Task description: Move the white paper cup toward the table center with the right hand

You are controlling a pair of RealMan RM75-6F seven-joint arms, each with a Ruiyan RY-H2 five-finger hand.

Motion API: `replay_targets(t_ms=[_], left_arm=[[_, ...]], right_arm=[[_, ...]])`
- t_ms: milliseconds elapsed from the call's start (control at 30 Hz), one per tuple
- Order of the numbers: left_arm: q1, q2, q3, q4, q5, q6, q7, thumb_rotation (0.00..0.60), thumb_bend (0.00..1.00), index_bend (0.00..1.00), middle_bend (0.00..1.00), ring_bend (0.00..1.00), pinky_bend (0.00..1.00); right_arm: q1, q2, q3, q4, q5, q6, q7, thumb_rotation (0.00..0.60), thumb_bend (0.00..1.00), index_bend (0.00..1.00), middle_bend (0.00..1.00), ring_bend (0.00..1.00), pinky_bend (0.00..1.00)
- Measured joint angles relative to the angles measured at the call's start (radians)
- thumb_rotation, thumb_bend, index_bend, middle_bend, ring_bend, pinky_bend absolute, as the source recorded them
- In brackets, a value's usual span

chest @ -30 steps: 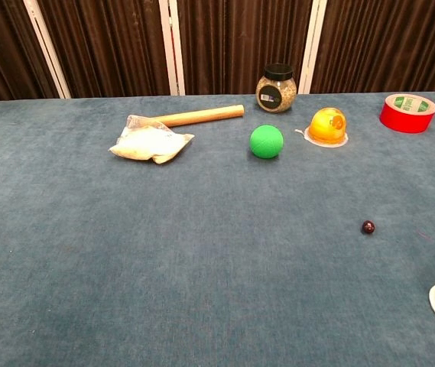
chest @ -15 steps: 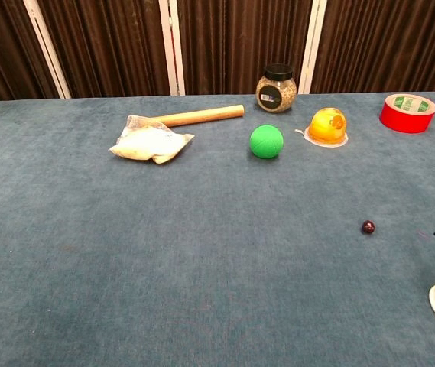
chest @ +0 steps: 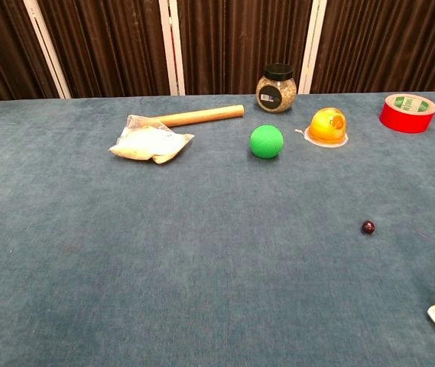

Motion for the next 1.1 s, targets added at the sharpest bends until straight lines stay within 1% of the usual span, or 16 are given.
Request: replay_targets(t_ms=[167,367,567,733,900,1100], left_arm=[[0.000,-0.001,0.001,0.000,0.002,0.000,0.001,0.600,0.02,0.00,0.00,0.00,0.02],[-0.002,-0.002,0.001,0.000,0.001,-0.003,0.001,0.600,0.02,0.00,0.00,0.00,0.02],[-0.004,0.000,0.001,-0.001,0.002,-0.007,-0.004,0.600,0.02,0.00,0.00,0.00,0.02],[-0.008,0.001,0.000,-0.002,-0.003,-0.017,-0.008,0.600,0.02,0.00,0.00,0.00,0.02],[-0.017,0.002,-0.002,-0.002,-0.013,-0.036,-0.011,0.600,0.02,0.00,0.00,0.00,0.02],[-0.024,0.004,-0.005,-0.006,-0.027,-0.052,-0.013,0.600,0.02,0.00,0.00,0.00,0.02]], right_arm=[[0.012,0.003,0.019,-0.024,0.003,0.006,0.001,0.600,0.53,0.49,0.42,0.50,0.56],[0.047,-0.003,0.078,-0.079,0.039,0.001,-0.028,0.600,0.53,0.49,0.42,0.50,0.56],[0.094,-0.036,0.141,-0.104,0.129,-0.030,-0.093,0.600,0.53,0.49,0.42,0.50,0.56],[0.139,-0.092,0.195,-0.083,0.222,-0.056,-0.143,0.600,0.53,0.49,0.42,0.50,0.56],[0.198,-0.163,0.247,-0.027,0.303,-0.077,-0.181,0.600,0.53,0.49,0.42,0.50,0.56],[0.236,-0.199,0.264,0.007,0.370,-0.095,-0.198,0.600,0.53,0.49,0.42,0.50,0.56]])
